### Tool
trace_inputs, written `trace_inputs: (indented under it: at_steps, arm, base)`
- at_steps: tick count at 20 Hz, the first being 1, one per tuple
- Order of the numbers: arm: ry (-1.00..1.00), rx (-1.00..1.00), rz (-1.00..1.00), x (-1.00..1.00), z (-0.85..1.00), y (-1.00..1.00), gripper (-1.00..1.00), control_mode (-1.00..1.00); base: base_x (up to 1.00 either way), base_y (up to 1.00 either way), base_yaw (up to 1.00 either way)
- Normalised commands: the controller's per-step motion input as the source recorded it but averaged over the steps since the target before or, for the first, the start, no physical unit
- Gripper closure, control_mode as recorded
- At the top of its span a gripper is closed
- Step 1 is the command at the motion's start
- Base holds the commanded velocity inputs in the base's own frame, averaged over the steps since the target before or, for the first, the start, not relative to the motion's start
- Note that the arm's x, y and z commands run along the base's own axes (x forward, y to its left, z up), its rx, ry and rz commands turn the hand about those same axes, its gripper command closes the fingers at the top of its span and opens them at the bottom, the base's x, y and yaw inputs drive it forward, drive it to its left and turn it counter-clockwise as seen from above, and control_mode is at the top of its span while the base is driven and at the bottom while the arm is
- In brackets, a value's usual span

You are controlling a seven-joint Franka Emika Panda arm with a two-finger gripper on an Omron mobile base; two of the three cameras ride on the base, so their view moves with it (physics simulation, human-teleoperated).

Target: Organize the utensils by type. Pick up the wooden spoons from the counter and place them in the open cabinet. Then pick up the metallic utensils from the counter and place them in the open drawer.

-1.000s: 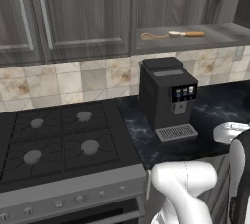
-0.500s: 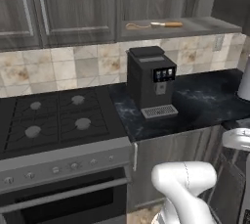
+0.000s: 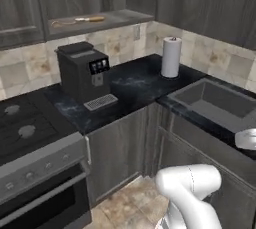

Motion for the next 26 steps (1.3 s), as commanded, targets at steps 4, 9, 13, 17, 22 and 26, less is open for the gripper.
trace_inputs:
  at_steps: [4, 9, 13, 17, 22, 26]
  arm:
    - [0.0, 0.0, 0.0, 0.0, 0.0, 0.0, -1.0, 1.0]
    - [0.0, 0.0, 0.0, 0.0, 0.0, 0.0, -1.0, 1.0]
    - [0.0, 0.0, 0.0, 0.0, 0.0, 0.0, -1.0, 1.0]
    - [0.0, 0.0, 0.0, 0.0, 0.0, 0.0, -1.0, 1.0]
    - [0.0, 0.0, 0.0, 0.0, 0.0, 0.0, -1.0, 1.0]
    - [0.0, 0.0, 0.0, 0.0, 0.0, 0.0, -1.0, 1.0]
  base:
    - [-0.54, 0.25, -0.84]
    - [-0.68, 0.06, -0.7]
    - [-0.69, 0.0, -0.66]
    - [-0.58, 0.0, -0.67]
    - [-0.31, -0.08, -0.76]
    - [0.0, -0.01, -0.98]
